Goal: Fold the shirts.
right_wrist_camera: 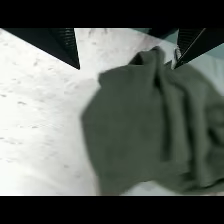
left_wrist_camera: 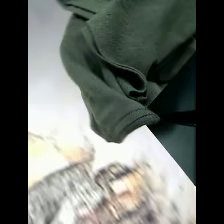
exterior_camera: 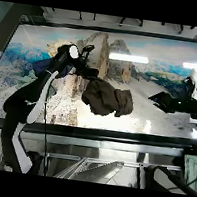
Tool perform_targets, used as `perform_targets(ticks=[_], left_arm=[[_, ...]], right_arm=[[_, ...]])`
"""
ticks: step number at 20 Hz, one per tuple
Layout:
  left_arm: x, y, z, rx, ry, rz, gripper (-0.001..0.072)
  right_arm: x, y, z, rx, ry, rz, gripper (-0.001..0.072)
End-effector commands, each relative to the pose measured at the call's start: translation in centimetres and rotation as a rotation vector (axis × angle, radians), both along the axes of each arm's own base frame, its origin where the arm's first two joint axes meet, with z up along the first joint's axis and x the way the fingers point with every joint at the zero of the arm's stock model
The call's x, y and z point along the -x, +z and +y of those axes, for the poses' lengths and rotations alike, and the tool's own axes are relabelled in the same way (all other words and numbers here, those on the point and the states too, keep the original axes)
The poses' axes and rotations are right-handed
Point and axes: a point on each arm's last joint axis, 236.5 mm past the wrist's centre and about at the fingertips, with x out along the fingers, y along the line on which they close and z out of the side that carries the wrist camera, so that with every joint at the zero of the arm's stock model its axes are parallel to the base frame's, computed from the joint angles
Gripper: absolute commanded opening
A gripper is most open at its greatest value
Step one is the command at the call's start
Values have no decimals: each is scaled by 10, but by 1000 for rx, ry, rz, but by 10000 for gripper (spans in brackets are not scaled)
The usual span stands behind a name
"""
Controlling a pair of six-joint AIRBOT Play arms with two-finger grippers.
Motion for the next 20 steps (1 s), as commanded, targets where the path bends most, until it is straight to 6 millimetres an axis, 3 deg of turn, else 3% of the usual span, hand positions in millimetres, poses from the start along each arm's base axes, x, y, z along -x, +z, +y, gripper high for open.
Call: perform_targets(ticks=[1,4,7,9,14,15,16,19,20], left_arm=[[20,42,34,-211,-55,-77,20],[41,44,25,-229,-98,-37,20],[43,42,23,-233,-106,-29,20],[42,44,26,-232,-100,-31,20],[41,44,31,-234,-92,-25,20],[40,44,31,-233,-92,-28,20],[40,44,30,-232,-92,-28,20],[41,44,31,-234,-92,-26,20],[41,44,31,-234,-92,-26,19]], right_arm=[[-23,-48,0,-44,-26,46,644],[-40,-70,23,-114,-17,48,644],[-43,-76,73,-162,79,46,643],[-47,-83,95,-137,115,40,644],[-66,-78,143,-178,155,13,640],[-68,-78,148,-183,157,22,602],[-69,-77,151,-186,159,24,503],[-65,-74,151,-211,165,48,36],[-61,-72,153,-221,178,55,31]])
